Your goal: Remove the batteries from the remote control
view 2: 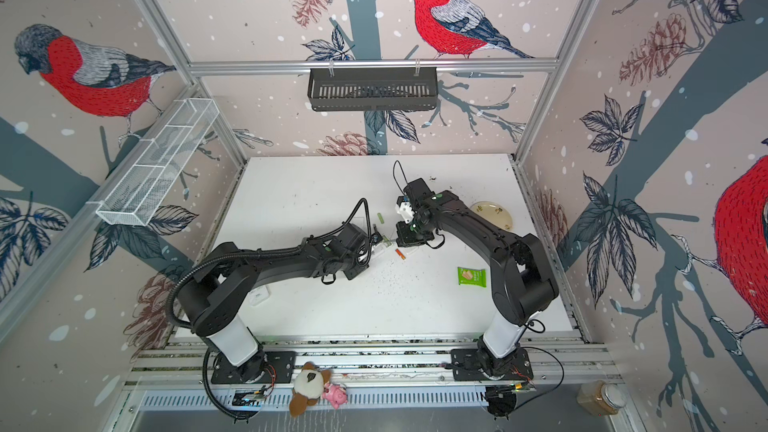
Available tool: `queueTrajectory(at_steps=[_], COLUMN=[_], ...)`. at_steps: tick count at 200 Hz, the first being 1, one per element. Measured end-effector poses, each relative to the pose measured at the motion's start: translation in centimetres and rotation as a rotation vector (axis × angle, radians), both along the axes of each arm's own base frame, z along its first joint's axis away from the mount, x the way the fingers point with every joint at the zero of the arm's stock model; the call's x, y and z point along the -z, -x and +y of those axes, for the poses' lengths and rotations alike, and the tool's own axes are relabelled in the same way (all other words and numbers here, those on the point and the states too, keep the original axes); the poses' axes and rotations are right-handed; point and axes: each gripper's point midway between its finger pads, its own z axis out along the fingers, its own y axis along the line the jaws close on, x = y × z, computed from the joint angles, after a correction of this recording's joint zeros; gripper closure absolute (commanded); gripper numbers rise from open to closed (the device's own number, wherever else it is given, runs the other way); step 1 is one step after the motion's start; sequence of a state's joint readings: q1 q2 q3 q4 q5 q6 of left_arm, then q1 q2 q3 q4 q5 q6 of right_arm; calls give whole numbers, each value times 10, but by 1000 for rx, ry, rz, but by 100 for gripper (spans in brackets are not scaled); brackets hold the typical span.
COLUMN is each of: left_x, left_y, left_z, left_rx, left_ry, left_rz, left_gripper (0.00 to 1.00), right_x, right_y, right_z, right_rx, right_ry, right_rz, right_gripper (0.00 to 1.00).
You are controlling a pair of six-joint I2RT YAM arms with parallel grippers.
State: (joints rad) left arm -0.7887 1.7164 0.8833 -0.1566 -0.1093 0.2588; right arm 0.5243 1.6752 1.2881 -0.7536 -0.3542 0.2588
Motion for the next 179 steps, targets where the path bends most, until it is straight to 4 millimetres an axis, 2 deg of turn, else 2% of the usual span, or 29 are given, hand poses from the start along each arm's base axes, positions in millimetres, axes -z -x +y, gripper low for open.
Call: queueTrajectory(at_steps=[32, 61, 123, 179], left_x=[2, -1, -5, -4], left_y=[0, -1, -2, 0], left_z=[1, 1, 6, 12], left_rx=[-2, 0, 19, 26], left_ry=[-3, -17, -87, -129], left_rz=[-5, -36, -104, -135], left_gripper=[99, 99, 100, 100], right_x=[-27, -34, -27, -16], right_y=[-7, -3, 18, 22], right_z=[-8, -13, -18, -15], right_rx=[31, 38, 15, 1], right_ry=[-29, -13, 60, 100], right_rz=[-48, -18, 112, 149], right_gripper=[99, 99, 99, 99])
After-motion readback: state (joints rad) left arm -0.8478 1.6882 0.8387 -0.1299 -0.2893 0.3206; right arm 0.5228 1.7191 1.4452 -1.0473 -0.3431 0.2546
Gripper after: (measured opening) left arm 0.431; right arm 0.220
